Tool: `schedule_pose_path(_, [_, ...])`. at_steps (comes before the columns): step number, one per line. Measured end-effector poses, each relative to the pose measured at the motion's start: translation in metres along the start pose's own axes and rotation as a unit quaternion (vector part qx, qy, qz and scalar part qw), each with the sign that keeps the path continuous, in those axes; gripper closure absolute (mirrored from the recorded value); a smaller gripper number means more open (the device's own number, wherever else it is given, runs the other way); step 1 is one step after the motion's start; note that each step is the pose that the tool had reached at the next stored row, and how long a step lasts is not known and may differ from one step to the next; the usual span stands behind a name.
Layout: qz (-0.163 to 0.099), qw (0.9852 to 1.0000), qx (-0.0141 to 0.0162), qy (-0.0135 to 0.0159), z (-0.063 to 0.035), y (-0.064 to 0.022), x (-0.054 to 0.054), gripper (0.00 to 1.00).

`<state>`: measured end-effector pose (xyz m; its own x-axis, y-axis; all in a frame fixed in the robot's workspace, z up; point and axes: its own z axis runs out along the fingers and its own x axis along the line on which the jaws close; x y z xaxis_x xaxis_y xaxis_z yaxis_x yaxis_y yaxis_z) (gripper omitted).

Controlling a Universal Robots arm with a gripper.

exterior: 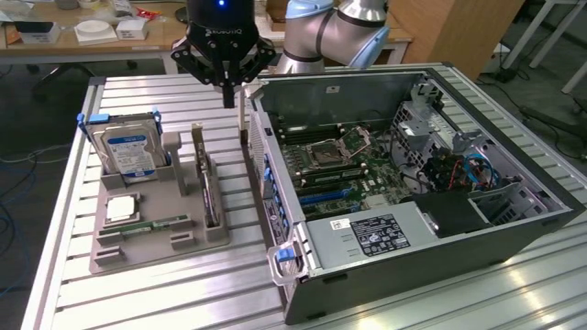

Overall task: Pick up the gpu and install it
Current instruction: 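Reach for the gpu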

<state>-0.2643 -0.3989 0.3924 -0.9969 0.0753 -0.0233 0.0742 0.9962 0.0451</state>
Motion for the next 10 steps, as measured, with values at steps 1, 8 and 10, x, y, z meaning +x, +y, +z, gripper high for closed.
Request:
schedule_pose_path(1, [0.0, 1.0, 0.0, 0.0, 0.0, -0.0001, 0.001, 0.9])
schedule_pose_path(8, [0.0, 1.0, 0.0, 0.0, -0.0004, -0.001, 0.013, 0.9])
schedule_pose_path(10, [0.0, 1.0, 0.0, 0.0, -0.0004, -0.0013, 0.017, 0.9])
